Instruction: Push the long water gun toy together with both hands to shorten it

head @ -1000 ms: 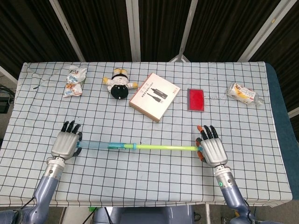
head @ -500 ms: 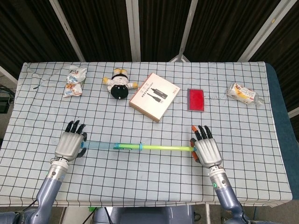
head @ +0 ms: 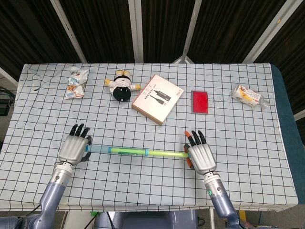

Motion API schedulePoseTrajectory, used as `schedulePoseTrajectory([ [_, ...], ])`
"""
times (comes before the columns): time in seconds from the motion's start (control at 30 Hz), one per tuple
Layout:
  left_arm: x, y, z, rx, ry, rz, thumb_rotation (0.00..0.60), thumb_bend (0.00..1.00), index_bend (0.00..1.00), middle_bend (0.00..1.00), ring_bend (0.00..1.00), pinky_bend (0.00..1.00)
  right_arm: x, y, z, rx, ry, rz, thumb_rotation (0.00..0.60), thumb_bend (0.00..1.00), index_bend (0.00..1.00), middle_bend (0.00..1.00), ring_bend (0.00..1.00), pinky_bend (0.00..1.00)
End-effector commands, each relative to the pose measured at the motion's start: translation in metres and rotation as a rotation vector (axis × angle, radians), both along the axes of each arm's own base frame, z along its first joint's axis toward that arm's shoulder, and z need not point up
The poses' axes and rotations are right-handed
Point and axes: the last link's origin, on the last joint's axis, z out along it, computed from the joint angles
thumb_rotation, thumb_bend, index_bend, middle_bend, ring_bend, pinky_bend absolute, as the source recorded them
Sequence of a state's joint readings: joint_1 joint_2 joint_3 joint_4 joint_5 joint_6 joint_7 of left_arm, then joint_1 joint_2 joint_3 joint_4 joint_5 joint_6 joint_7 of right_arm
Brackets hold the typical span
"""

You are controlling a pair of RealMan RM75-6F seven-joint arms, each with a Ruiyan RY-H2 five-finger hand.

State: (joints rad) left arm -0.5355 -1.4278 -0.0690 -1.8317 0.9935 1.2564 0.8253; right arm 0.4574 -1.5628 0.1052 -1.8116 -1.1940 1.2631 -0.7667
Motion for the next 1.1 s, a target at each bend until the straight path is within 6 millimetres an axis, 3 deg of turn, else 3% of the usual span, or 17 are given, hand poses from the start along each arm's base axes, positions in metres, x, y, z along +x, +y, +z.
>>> schedulePoseTrajectory([
  [0.03,0.001,0.000,-0.002,-0.002,-0.007,0.001,0.600,0.57,0.56,0.13,0.00,0.00,0.006,0.000,-0.001,-0.001,-0.002,0.011,0.600,0.45,0.60,0.16,0.00,0.00],
  [0.63,0.021,0.000,-0.009,-0.012,-0.061,-0.008,0.600,0.57,0.56,0.13,0.00,0.00,0.036,0.010,-0.017,0.037,-0.021,0.048,0.600,0.45,0.60,0.16,0.00,0.00],
  [1.1,0.027,-0.002,-0.012,-0.024,-0.067,-0.018,0.600,0.57,0.56,0.13,0.00,0.00,0.044,0.012,-0.024,0.044,-0.022,0.050,0.600,0.45,0.60,0.16,0.00,0.00],
])
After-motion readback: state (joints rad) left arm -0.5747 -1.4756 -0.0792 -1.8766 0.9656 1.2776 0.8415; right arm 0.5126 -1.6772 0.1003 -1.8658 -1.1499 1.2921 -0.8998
